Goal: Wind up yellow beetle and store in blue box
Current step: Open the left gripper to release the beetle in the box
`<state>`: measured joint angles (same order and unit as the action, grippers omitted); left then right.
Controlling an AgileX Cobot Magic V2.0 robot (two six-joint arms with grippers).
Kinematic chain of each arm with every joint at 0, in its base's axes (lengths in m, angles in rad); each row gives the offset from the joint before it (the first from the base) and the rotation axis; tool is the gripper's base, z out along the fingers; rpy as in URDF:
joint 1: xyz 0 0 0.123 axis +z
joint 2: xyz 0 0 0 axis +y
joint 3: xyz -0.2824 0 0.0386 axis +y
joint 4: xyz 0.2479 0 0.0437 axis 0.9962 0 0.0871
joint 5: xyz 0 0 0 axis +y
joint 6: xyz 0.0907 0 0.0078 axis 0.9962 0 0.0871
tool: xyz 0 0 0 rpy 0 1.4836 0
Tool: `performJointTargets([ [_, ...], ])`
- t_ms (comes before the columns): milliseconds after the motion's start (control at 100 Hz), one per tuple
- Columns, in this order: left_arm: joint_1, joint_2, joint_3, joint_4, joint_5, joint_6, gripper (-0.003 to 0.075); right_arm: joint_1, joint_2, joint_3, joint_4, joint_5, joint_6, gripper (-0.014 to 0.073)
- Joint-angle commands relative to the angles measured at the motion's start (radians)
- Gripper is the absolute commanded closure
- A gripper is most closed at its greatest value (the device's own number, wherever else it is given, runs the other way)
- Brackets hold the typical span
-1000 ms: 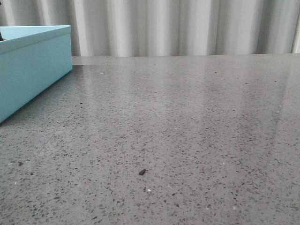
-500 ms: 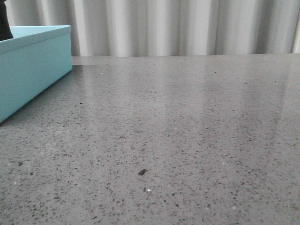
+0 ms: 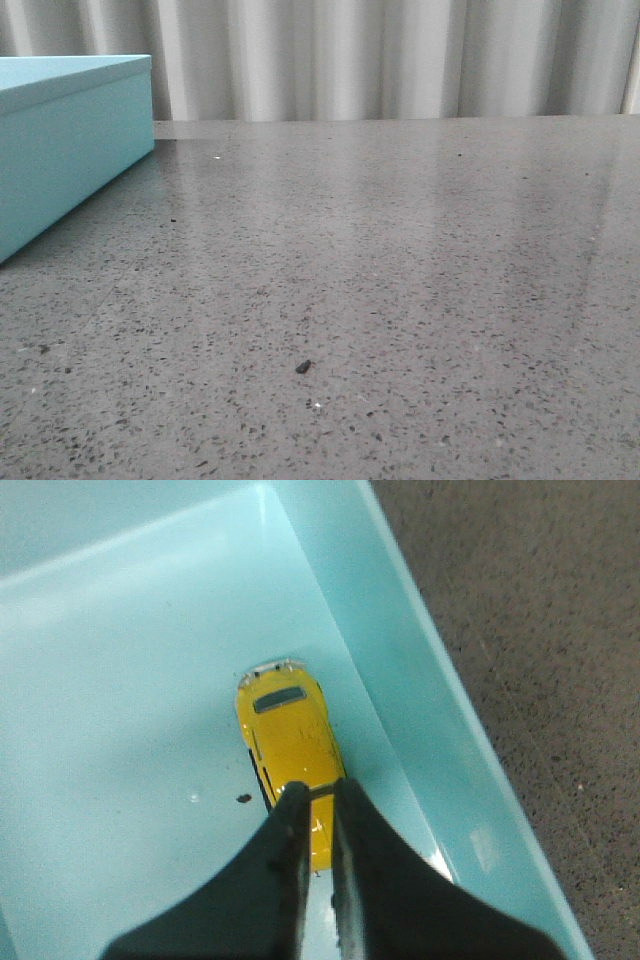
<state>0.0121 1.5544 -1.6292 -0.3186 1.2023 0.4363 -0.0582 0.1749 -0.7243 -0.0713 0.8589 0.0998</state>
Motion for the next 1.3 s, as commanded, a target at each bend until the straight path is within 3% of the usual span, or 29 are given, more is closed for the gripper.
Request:
performJointTargets([
  [0, 0.000, -0.102, -0.034, -0.037, -0.076, -0.006, 0.0741, 0.000, 0.013, -0.013, -0.033, -0.106, -0.005, 0.0655],
  [190, 0.000, -0.235, 0.003, -0.072, -0.141, 0.000, 0.0741, 0.000, 0.013, 0.023, -0.092, -0.144, -0.005, 0.0655],
  [380, 0.000, -0.390, 0.150, -0.083, -0.291, 0.019, 0.0741, 0.000, 0.013, 0.093, -0.092, -0.239, -0.005, 0.0655],
  [680, 0.000, -0.691, 0.576, -0.088, -0.631, 0.065, 0.0741, 0.000, 0.013, 0.174, -0.092, -0.392, -0.005, 0.0655],
  [1040, 0.000, -1.129, 1.091, -0.104, -1.033, 0.065, 0.0741, 0.000, 0.013, 0.184, -0.089, -0.416, -0.005, 0.0655],
  [1290, 0.000, -1.329, 1.265, -0.111, -1.138, 0.063, 0.0741, 0.000, 0.013, 0.202, -0.089, -0.461, -0.005, 0.0655],
])
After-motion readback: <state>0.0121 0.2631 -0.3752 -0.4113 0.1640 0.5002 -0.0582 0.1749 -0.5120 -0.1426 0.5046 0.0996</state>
